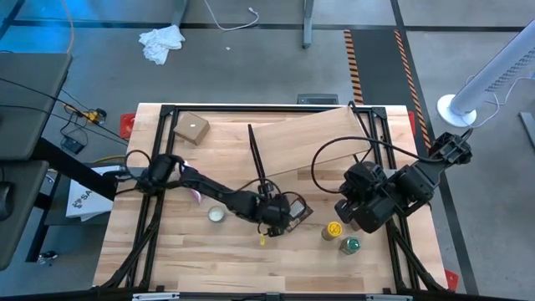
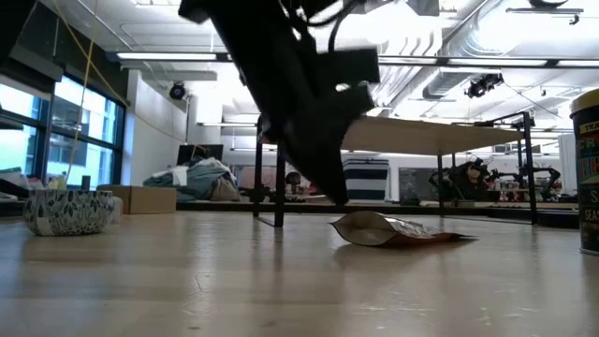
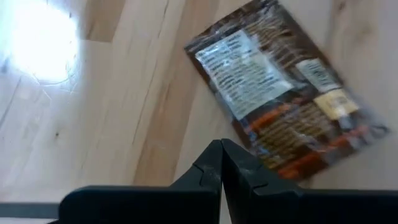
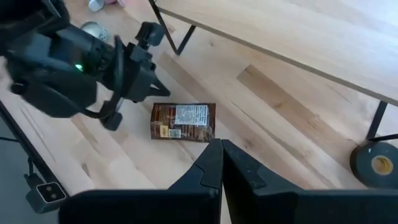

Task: Shelf spices
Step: Adjust the orange spice pack, then move the green spice bottle to the bottom center of the table

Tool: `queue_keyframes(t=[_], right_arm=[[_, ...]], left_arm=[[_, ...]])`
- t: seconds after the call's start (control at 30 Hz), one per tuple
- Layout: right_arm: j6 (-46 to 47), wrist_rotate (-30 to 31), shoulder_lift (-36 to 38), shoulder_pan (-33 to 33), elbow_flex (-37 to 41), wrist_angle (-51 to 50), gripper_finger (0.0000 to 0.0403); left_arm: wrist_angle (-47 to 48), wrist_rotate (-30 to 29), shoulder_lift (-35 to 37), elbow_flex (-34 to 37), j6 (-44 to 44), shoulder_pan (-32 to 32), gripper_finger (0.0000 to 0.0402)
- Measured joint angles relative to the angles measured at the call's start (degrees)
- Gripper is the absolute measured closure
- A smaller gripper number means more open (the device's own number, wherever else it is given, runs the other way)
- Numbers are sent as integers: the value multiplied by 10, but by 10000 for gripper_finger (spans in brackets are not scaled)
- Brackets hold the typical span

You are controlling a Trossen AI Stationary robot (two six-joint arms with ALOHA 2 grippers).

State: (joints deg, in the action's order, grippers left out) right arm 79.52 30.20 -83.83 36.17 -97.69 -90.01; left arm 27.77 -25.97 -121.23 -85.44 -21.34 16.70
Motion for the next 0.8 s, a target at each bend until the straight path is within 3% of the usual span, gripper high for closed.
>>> queue_keyframes(t=[0.27,0.63,0.8], right_arm=[[32,-70,0,48,8,1,403],[348,-211,-1,175,152,0,403],[412,-285,1,194,187,28,403]], left_arm=[[-55,43,-30,3,-7,-6,401],[-176,47,-32,-4,-25,-6,401],[-226,61,-31,-4,-25,-12,401]])
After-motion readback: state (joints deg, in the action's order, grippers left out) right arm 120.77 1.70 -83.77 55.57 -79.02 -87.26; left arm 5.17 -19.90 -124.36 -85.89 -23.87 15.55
